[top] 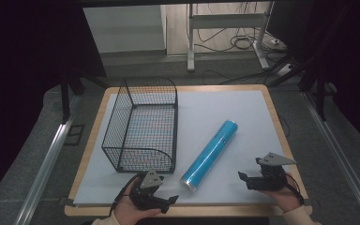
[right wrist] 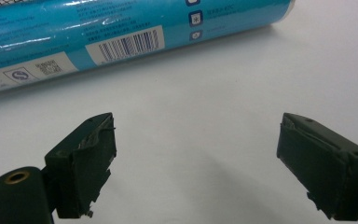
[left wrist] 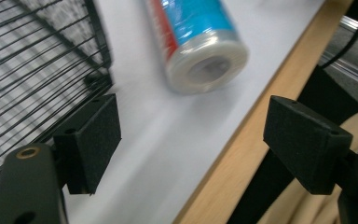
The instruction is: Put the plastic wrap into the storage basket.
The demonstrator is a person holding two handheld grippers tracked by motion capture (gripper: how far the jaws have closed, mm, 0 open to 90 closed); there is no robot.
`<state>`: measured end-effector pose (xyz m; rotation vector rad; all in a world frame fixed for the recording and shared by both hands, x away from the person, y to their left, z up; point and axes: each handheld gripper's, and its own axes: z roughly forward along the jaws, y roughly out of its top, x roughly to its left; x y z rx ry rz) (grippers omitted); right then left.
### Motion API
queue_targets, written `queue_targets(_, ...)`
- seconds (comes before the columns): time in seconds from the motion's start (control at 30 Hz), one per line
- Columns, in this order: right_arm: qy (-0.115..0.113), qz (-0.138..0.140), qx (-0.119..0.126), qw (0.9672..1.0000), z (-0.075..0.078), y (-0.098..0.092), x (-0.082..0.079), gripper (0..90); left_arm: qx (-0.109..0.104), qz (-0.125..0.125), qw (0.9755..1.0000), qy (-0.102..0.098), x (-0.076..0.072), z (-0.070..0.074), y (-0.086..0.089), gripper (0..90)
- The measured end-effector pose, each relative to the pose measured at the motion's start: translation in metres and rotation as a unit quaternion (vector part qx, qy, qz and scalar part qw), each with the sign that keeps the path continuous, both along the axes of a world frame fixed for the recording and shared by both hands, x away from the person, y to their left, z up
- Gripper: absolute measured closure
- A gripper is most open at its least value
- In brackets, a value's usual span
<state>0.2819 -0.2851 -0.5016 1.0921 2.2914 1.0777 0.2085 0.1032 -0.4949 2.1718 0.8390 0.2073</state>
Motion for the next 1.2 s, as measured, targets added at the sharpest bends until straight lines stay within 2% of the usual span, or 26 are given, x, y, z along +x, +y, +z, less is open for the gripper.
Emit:
queue_targets(0.3,0.0,-0.003,-0.003,1.0,-0.002,-0.005,-0.002,11.7,-0.002,-0.025,0.9997,-0.008,0.002,0.017,-0.024,18.6)
queue_targets(0.57,-0.001,-0.008,-0.007,0.9999,-0.002,-0.006,-0.001,12.0,0.013,-0.03,0.9994,-0.006,0.013,0.027,-0.038,18.5)
queue_targets(0.77,-0.004,-0.012,-0.012,0.9998,-0.002,-0.006,-0.001,11.9,0.021,-0.056,0.9977,-0.031,0.023,0.041,-0.071,18.2)
queue_targets(0.87,-0.007,-0.016,-0.013,0.9998,-0.002,-0.008,-0.001,11.9,0.027,-0.066,0.9969,-0.033,0.03,0.045,-0.086,17.8)
queue_targets(1.07,-0.007,-0.025,-0.017,0.9995,-0.003,-0.011,0.0,12.0,0.06,-0.059,0.9962,-0.022,0.052,0.043,-0.106,15.7)
queue_targets(1.2,-0.011,-0.029,-0.024,0.9992,-0.003,-0.011,0.0,11.9,0.059,-0.046,0.9972,-0.004,0.067,0.039,-0.115,14.5)
